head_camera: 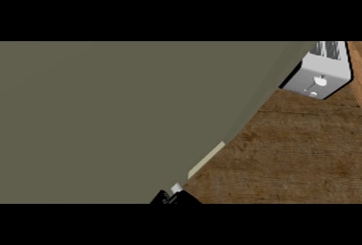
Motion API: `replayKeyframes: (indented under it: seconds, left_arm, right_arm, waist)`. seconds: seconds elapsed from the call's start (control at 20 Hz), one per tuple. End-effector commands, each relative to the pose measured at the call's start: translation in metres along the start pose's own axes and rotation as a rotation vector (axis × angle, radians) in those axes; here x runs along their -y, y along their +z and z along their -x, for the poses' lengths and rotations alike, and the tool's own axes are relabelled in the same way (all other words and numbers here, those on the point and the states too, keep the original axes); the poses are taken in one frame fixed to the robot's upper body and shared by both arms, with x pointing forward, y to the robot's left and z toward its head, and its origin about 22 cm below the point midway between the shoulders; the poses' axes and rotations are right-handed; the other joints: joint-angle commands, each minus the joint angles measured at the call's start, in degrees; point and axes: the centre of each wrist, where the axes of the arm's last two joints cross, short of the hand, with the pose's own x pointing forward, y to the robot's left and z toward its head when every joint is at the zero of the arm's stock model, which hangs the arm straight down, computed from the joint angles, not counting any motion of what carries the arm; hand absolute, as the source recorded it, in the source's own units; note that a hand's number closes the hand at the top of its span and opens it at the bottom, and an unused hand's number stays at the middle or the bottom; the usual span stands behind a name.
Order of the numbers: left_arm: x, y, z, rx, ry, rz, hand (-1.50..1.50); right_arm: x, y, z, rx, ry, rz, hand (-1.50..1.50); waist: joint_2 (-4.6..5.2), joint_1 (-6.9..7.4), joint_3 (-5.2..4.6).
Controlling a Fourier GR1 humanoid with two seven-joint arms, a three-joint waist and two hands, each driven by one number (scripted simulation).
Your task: Pick up the wine, place it into the cabinet and close the cabinet
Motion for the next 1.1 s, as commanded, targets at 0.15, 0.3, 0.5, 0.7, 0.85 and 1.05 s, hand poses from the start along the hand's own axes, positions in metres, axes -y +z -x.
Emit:
replayKeyframes:
  seconds: [0.15, 0.3, 0.5, 0.7, 0.85, 1.05]
  left_arm:
    - [-0.029, -0.002, -0.021, 0.025, -0.016, 0.005, -1.5]
    - [-0.027, 0.009, -0.019, 0.021, 0.017, 0.018, -1.5]
    - [-0.036, 0.017, -0.025, 0.026, 0.014, 0.016, -1.5]
    - [-0.041, 0.017, -0.022, 0.026, 0.002, -0.01, -1.5]
    - [-0.036, 0.008, -0.024, 0.03, -0.01, 0.018, -1.5]
    - [-0.036, 0.005, -0.028, 0.016, -0.009, 0.034, -1.5]
  right_arm:
    - [0.008, -0.088, -0.013, -0.003, 0.025, 0.087, 1.5]
    - [0.031, -0.12, -0.012, -0.021, 0.035, 0.08, 1.5]
    - [0.048, -0.149, -0.006, -0.033, 0.023, 0.026, 1.5]
    - [0.059, -0.155, 0.014, -0.125, -0.028, -0.146, 1.5]
    - [0.054, -0.166, 0.032, -0.27, -0.03, -0.351, 1.5]
    - [0.055, -0.178, 0.04, -0.389, -0.006, -0.568, 1.5]
  waist:
    - [0.37, -0.58, 0.16]
    - [0.52, -0.1, 0.21]
    - [0.56, 0.12, 0.22]
    - [0.6, -1.15, 0.26]
    - [1.15, 0.73, 0.17]
    - [1.02, 0.4, 0.18]
